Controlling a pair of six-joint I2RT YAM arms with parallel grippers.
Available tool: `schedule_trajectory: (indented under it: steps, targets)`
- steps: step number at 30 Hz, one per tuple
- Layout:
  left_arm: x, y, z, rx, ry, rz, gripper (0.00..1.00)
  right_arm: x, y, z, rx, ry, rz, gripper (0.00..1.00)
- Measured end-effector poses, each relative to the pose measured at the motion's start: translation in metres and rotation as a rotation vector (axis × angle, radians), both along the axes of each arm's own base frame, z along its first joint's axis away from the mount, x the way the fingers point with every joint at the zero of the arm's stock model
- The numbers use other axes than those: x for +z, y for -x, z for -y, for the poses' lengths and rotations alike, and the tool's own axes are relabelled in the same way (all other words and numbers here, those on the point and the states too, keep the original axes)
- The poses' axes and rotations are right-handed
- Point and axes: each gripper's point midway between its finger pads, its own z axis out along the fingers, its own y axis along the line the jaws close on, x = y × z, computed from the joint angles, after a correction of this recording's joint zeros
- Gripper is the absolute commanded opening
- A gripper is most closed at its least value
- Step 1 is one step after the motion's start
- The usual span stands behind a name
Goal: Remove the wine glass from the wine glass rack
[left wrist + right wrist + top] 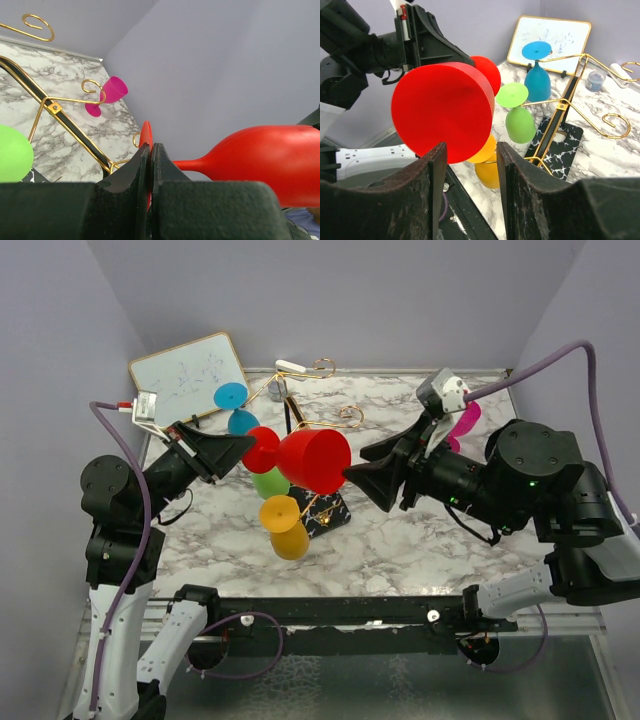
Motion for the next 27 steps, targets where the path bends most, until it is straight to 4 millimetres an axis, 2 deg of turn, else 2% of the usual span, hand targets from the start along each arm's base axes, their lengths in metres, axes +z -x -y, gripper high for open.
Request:
schedule_trajectory:
  steps: [5, 7, 12, 13, 17, 18, 20, 22, 23, 25, 27]
  targets:
    - [0.005, 0.003, 0.001, -0.009, 0.003, 0.026, 0.0, -0.012, -0.005, -0.016, -0.024, 0.044, 0.001, 0.43]
    - [0.007, 0.005, 0.001, -0.014, 0.004, 0.039, 0.0, -0.016, -0.007, -0.02, -0.032, 0.058, 0.006, 0.35]
    - [0.013, 0.01, 0.001, -0.02, 0.006, 0.07, 0.0, -0.013, -0.009, -0.024, -0.04, 0.054, 0.019, 0.04]
    - [0.014, 0.011, 0.001, -0.02, 0.007, 0.075, 0.0, -0.013, -0.01, -0.024, -0.045, 0.05, 0.018, 0.01]
    - [0.018, 0.013, 0.001, -0.02, 0.007, 0.099, 0.0, -0.011, -0.016, -0.021, -0.088, 0.043, 0.022, 0.01]
    - [0.02, 0.014, 0.0, -0.02, 0.008, 0.107, 0.03, -0.01, -0.017, -0.02, -0.093, 0.039, 0.022, 0.01]
    - [0.022, 0.016, 0.0, -0.019, 0.009, 0.119, 0.34, -0.008, -0.018, -0.019, -0.1, 0.028, 0.023, 0.01]
    - [0.023, 0.017, 0.0, -0.018, 0.008, 0.127, 0.57, -0.008, -0.019, -0.017, -0.115, 0.016, 0.024, 0.01]
    - [0.023, 0.018, 0.0, -0.017, 0.009, 0.126, 0.64, -0.009, -0.02, -0.014, -0.119, 0.012, 0.024, 0.01]
    - [0.023, 0.018, -0.001, -0.014, 0.008, 0.126, 0.72, -0.009, -0.021, -0.008, -0.132, -0.003, 0.024, 0.01]
    - [0.021, 0.017, -0.002, -0.003, 0.006, 0.12, 0.72, -0.007, -0.023, 0.004, -0.154, -0.027, 0.024, 0.01]
